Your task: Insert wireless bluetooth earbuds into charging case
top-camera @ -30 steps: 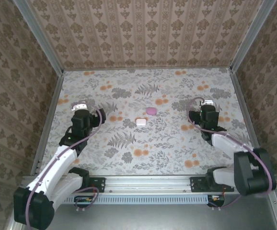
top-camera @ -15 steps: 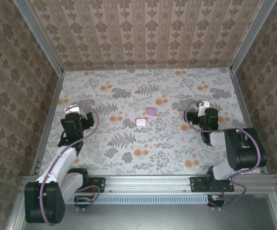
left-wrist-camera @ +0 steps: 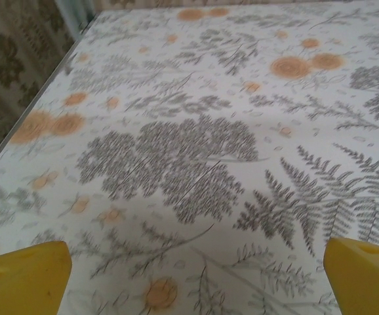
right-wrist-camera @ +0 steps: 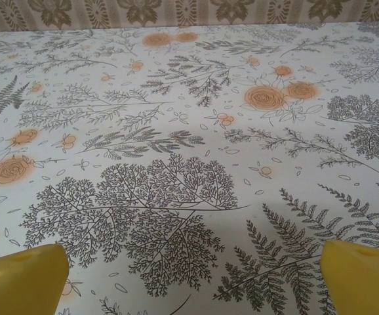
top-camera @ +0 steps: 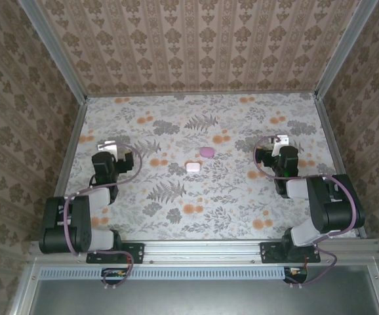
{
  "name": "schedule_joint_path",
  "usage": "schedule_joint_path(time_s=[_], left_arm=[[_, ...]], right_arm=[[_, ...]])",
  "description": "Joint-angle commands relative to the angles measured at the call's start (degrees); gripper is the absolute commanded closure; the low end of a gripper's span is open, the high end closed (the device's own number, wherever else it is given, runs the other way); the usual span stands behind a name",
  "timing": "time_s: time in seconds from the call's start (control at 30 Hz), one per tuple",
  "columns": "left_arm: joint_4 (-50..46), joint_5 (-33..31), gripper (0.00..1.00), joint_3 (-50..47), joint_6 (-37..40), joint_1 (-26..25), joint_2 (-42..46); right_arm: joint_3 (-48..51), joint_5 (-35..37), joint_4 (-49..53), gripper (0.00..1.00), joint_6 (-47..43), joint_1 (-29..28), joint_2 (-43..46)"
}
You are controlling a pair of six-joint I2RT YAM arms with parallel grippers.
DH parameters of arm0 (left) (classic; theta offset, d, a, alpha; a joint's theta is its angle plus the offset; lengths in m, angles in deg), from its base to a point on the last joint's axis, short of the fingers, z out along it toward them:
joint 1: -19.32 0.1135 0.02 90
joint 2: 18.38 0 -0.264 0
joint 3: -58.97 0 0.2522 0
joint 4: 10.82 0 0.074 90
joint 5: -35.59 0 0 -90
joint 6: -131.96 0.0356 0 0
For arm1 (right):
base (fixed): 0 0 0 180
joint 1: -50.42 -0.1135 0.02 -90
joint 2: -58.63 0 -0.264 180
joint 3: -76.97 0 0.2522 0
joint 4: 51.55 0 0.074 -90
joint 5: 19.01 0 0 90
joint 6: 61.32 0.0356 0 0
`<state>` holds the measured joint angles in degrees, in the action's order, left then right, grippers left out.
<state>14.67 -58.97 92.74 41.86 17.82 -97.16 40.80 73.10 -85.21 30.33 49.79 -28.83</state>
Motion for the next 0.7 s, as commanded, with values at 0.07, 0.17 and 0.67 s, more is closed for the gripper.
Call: schedule_joint_path(time_s=[0.07, 0.17, 0.67], left_arm=[[12.49, 9.36, 0.00, 0.83, 5.57, 0.45, -8.63], [8.91, 0.93, 0.00, 3.05, 1.74, 0.61, -8.86], [9.36, -0.19, 0.00, 3.11, 2.38, -0.17, -9.07]], right_arm=[[-0.97, 1.18, -1.45, 0.00, 0.14, -0.30, -0.17], [-0.97, 1.17, -1.36, 0.00, 0.11, -0.29, -0.17], [-0.99, 1.14, -1.45, 0.00, 0.10, -0.32, -0.19]])
